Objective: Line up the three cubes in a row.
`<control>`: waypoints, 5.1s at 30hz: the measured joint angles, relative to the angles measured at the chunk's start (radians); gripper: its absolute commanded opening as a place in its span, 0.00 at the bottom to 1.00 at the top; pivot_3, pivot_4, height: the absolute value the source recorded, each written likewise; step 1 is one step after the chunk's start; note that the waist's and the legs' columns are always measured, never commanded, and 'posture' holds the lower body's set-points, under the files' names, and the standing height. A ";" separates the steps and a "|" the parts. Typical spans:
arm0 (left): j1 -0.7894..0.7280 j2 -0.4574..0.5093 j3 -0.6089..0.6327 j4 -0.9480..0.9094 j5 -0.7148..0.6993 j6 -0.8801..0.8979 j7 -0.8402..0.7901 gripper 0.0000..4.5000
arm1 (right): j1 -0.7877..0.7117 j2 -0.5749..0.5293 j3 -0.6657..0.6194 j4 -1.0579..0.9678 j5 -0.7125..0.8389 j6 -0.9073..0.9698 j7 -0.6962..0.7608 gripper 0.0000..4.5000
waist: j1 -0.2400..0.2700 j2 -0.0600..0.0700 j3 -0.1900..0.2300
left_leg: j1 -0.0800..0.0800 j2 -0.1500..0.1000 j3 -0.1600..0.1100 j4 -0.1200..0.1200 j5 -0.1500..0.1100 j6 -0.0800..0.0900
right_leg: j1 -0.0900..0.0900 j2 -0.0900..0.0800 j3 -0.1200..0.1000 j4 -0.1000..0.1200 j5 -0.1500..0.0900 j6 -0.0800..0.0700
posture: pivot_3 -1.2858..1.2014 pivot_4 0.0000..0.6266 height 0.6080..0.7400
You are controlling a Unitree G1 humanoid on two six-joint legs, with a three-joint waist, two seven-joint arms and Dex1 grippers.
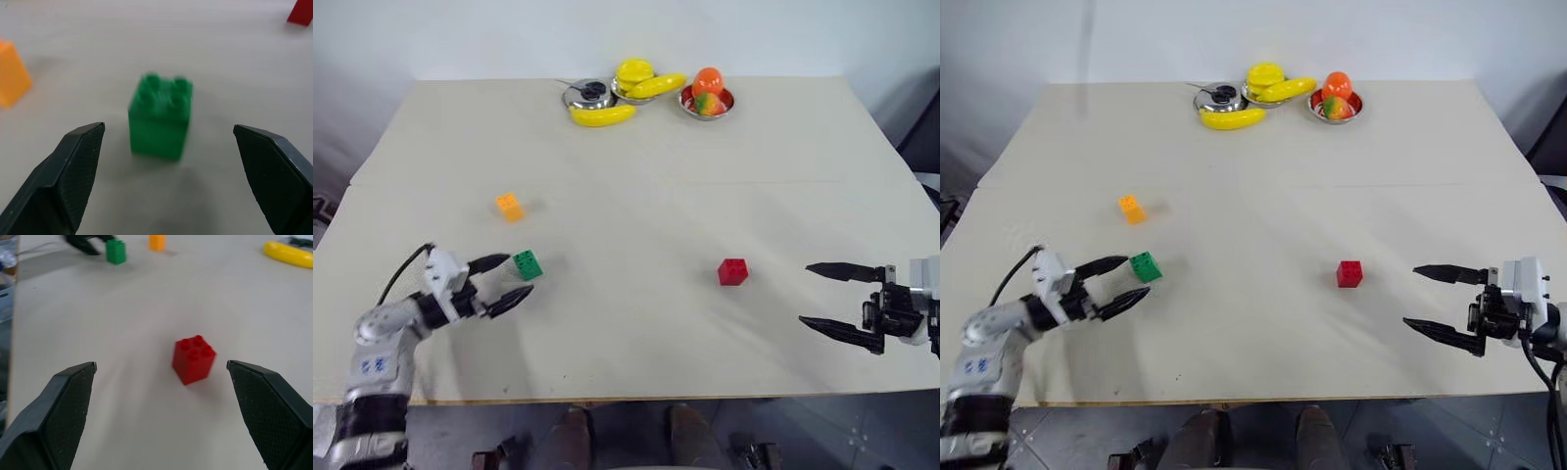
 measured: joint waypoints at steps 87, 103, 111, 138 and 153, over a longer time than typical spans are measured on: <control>-0.055 -0.055 -0.017 0.056 0.028 -0.114 -0.122 0.99 | 0.116 0.284 -0.088 -0.312 0.073 0.005 -0.107 1.00 | 0.021 -0.002 0.001 | -0.002 0.000 0.000 0.002 0.002 -0.002 | 0.000 0.000 0.000 0.000 0.003 0.004 | 0.52 0.24 1.00; 0.385 -0.139 0.283 -0.294 -0.065 0.022 0.352 0.99 | 0.039 0.257 -0.095 -0.191 0.052 -0.048 -0.112 1.00 | 0.027 -0.004 0.000 | 0.001 -0.001 -0.002 0.001 0.001 0.001 | 0.004 -0.001 -0.003 0.000 0.003 0.003 | 0.52 0.24 1.00; -0.185 -0.169 0.015 -0.229 0.038 0.430 0.642 0.99 | 0.019 0.245 -0.062 -0.187 0.041 -0.022 -0.111 1.00 | 0.042 -0.006 -0.003 | 0.000 -0.001 -0.005 0.004 0.002 0.000 | 0.004 -0.001 -0.006 0.001 0.005 0.002 | 0.52 0.24 1.00; -0.277 -0.356 -0.061 -0.141 0.247 0.303 1.014 0.99 | 0.068 0.249 -0.055 -0.235 0.042 0.009 -0.167 1.00 | 0.042 -0.006 -0.003 | 0.000 -0.001 0.001 0.001 0.004 -0.004 | -0.001 -0.002 -0.005 0.000 0.005 0.002 | 0.52 0.24 1.00; -0.408 -0.329 -0.051 0.067 0.292 0.317 1.039 0.99 | 0.068 0.258 -0.027 -0.234 0.042 0.009 -0.167 1.00 | 0.050 -0.007 -0.002 | 0.000 -0.001 0.001 0.002 0.004 -0.004 | -0.001 -0.001 -0.006 0.000 0.005 0.002 | 0.52 0.24 1.00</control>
